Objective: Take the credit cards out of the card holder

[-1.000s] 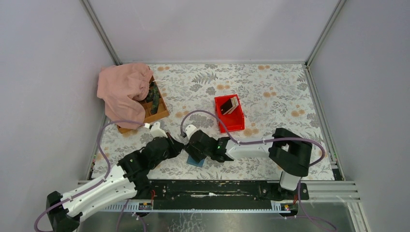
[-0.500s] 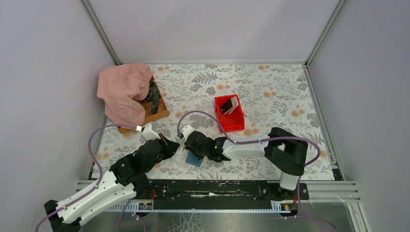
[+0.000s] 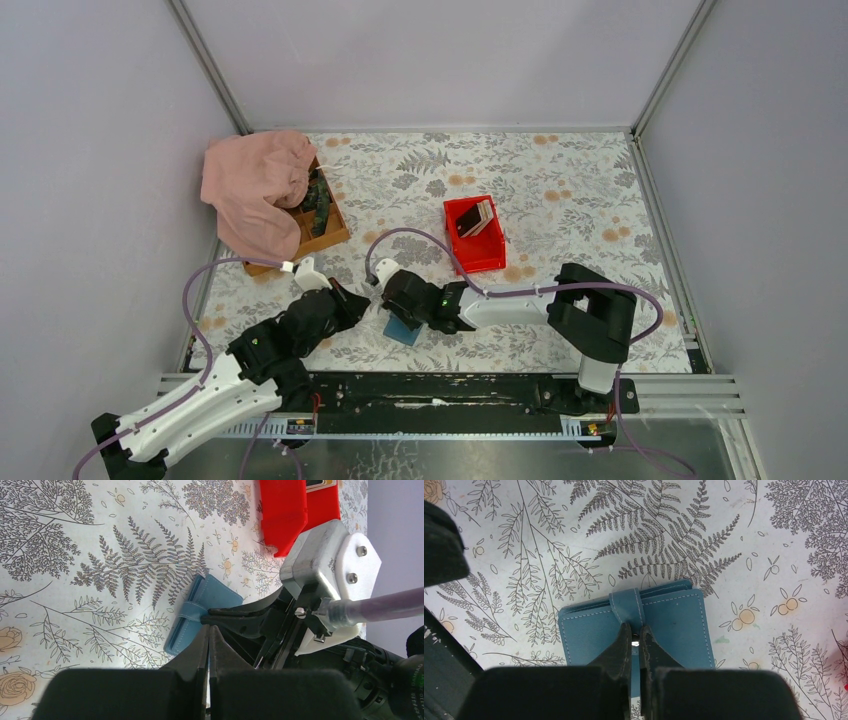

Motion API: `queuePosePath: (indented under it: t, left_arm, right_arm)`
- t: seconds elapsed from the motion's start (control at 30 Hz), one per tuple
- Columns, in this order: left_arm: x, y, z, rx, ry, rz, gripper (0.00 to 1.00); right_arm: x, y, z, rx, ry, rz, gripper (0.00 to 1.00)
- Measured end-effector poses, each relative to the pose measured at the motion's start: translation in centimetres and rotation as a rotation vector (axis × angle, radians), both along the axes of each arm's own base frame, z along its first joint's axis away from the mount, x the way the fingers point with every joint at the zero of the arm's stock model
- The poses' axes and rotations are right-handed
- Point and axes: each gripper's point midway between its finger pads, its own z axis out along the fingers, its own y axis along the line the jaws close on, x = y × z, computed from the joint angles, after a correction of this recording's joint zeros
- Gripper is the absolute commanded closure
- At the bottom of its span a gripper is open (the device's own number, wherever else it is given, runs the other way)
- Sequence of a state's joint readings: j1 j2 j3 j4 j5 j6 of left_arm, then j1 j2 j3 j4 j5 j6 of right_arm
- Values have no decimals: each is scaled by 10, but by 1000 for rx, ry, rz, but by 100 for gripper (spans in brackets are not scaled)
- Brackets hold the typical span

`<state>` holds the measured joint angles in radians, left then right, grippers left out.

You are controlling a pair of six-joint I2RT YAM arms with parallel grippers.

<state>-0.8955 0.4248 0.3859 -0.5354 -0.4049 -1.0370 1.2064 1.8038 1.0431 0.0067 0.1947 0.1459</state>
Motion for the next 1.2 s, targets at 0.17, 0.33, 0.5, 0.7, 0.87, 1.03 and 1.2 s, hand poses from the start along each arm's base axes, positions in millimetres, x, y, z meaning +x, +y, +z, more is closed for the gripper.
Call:
queuePosePath:
  t: [0.17,0.33,0.5,0.7,0.87,1.03,1.2]
  left_arm:
    - [0,0,0,0,0,0,99]
    - [0,0,0,-1,0,0,99]
    - [0,-1,0,-2,2,-6,99]
    - [-5,-22,-11,-18,15,-112,96]
    - [-18,-54,-29,-103,24,-269,68]
    - [-25,-79,-37,-191,34,-369,63]
    - [-25,-89,-39,-236,29,-395,66]
  right_arm:
    - [4,-5,6,-7,-19,-29,100]
    - [13,-9,38,39,-77,-75,100]
    - [28,-9,68,100,-114,-167,100]
    - [48,-25,68,123,-55,-334,100]
    - [50,-32,56,124,0,-417,100]
    - [45,-29,35,101,52,-438,100]
    - [40,-26,27,106,92,-441,100]
